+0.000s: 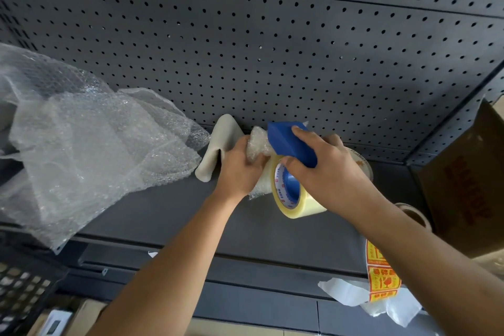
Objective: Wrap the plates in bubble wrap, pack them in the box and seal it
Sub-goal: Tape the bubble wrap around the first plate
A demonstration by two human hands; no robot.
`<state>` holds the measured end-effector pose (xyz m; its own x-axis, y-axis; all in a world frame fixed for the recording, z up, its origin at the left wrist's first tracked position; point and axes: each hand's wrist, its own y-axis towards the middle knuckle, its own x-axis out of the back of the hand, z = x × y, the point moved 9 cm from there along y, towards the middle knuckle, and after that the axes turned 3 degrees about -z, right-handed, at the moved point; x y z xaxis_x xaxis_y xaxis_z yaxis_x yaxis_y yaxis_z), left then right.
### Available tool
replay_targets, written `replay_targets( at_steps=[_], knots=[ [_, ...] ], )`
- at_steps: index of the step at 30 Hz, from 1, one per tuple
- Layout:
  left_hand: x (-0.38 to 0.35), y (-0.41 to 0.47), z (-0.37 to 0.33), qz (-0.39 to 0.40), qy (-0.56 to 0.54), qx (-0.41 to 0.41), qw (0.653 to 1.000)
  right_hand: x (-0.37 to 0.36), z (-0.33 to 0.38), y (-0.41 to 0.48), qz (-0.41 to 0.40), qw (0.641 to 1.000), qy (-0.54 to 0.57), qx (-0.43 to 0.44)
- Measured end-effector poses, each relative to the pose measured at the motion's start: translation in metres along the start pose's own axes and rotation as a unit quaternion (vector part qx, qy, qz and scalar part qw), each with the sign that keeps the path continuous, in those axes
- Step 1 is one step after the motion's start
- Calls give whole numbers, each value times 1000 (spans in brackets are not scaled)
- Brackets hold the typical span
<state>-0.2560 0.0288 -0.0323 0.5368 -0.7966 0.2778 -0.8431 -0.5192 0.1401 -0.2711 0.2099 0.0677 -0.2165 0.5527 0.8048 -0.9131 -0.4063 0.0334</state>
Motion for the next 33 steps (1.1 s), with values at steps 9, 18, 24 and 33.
replay_targets(
  at_steps=[9,18,24,33],
  knots=[
    [5,0,6,-38,-24,39,998,1,-3,-35,19,998,-59,6],
    [-11,-14,6,15,-132,95,987,-21,-16,-38,58,993,-105,-2],
    [-12,-13,12,148,-214,194,946,-17,-18,-28,77,992,-102,-14],
    [-11,-3,-5,75,-107,124,984,-10,10,-20,187,972,-144,-1]
  ],
)
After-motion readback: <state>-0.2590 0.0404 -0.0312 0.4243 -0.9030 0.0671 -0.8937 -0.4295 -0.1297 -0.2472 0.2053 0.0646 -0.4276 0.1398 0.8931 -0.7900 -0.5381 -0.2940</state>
